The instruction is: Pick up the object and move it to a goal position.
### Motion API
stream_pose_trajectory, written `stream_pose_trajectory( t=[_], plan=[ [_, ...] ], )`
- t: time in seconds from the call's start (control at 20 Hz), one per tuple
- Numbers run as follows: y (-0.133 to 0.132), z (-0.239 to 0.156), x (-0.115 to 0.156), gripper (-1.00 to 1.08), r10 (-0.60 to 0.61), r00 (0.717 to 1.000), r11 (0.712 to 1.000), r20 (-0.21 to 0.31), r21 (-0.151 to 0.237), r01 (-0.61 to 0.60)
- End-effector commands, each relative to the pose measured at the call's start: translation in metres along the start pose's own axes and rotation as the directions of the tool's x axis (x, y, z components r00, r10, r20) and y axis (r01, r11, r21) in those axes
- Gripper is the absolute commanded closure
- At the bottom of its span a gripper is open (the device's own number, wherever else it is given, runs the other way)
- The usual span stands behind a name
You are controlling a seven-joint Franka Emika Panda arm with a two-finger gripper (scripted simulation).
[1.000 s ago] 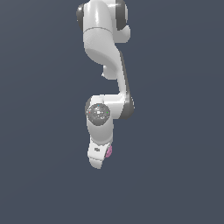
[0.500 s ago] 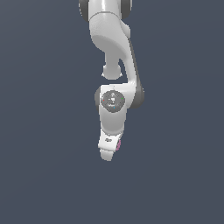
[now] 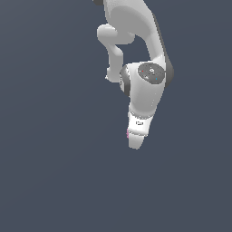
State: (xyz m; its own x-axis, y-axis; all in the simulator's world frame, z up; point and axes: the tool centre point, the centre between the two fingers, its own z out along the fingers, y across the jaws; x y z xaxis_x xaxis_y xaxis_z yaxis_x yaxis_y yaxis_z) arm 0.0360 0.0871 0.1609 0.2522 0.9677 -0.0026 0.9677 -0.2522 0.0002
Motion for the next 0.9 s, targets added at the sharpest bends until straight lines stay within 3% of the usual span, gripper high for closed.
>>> stream_pose_trajectory(
  t=[0.0, 0.5, 0.85],
  plan=[
    [-0.016, -0.019, 0.019, 1.08, 0.0, 1.0, 1.0, 0.001, 0.0, 0.0],
    [-0.068, -0.083, 0.084, 1.08, 0.0, 1.0, 1.0, 0.0, 0.0, 0.0],
    [-0.079, -0.099, 0.1, 1.08, 0.0, 1.0, 1.0, -0.002, 0.0, 0.0]
  ],
)
